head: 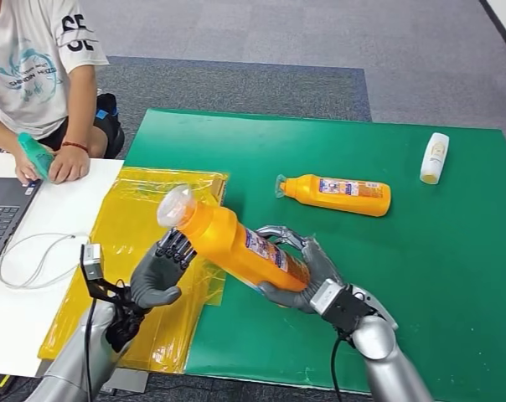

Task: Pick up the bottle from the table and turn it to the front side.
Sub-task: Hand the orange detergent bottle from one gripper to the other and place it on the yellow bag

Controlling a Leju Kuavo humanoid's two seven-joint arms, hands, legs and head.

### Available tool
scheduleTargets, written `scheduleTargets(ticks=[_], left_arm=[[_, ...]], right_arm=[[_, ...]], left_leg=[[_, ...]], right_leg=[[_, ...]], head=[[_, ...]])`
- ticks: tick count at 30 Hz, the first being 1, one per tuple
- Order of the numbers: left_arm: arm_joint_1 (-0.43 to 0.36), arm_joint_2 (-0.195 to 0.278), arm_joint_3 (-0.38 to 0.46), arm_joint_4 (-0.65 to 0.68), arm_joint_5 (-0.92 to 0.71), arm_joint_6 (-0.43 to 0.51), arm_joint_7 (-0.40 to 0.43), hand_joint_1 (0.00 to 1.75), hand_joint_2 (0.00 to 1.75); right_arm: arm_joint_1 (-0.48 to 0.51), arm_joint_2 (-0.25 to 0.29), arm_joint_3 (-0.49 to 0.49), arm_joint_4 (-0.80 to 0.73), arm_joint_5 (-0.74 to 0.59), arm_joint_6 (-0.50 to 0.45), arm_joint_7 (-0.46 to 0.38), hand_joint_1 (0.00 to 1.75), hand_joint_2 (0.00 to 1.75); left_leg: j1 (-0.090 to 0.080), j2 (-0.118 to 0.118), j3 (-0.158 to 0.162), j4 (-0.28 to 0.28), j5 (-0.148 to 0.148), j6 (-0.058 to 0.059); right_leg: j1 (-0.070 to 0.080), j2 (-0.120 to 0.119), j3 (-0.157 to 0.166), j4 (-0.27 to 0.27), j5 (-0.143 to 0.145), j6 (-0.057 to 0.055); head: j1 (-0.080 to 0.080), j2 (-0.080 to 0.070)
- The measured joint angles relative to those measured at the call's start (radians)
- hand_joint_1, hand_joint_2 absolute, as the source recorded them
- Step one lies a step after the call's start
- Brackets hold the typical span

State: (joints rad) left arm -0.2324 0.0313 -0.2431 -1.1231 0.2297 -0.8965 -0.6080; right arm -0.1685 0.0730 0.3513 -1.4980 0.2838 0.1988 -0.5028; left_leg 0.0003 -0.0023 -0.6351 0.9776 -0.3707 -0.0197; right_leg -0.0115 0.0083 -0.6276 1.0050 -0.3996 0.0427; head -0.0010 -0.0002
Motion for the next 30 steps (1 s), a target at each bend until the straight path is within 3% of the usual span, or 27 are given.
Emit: scheduleTargets(ticks=[7, 18, 30], left_arm=[[-0.042, 0.026, -0.056, 0.000, -0.020, 0.024, -0.002, 0.00, 1.75], [-0.115, 0.024, -0.144, -0.014, -0.025, 0.039, -0.010, 0.00, 1.75], [-0.148, 0.006, -0.161, -0.014, 0.002, 0.047, -0.012, 0.00, 1.75]], right_arm=[[-0.026, 0.000, 0.032, 0.034, 0.003, -0.003, 0.000, 1.75, 1.75], [-0.072, 0.012, 0.084, 0.126, 0.004, -0.002, 0.000, 1.75, 1.75], [-0.091, 0.020, 0.100, 0.160, -0.008, 0.000, 0.000, 1.75, 1.75]], left_leg=[[0.000, 0.000, 0.000, 0.000, 0.000, 0.000], [0.000, 0.000, 0.000, 0.000, 0.000, 0.000], [0.000, 0.000, 0.000, 0.000, 0.000, 0.000]], right_leg=[[0.000, 0.000, 0.000, 0.000, 0.000, 0.000], [0.000, 0.000, 0.000, 0.000, 0.000, 0.000], [0.000, 0.000, 0.000, 0.000, 0.000, 0.000]], head=[[0.000, 0.000], [0.000, 0.000], [0.000, 0.000]])
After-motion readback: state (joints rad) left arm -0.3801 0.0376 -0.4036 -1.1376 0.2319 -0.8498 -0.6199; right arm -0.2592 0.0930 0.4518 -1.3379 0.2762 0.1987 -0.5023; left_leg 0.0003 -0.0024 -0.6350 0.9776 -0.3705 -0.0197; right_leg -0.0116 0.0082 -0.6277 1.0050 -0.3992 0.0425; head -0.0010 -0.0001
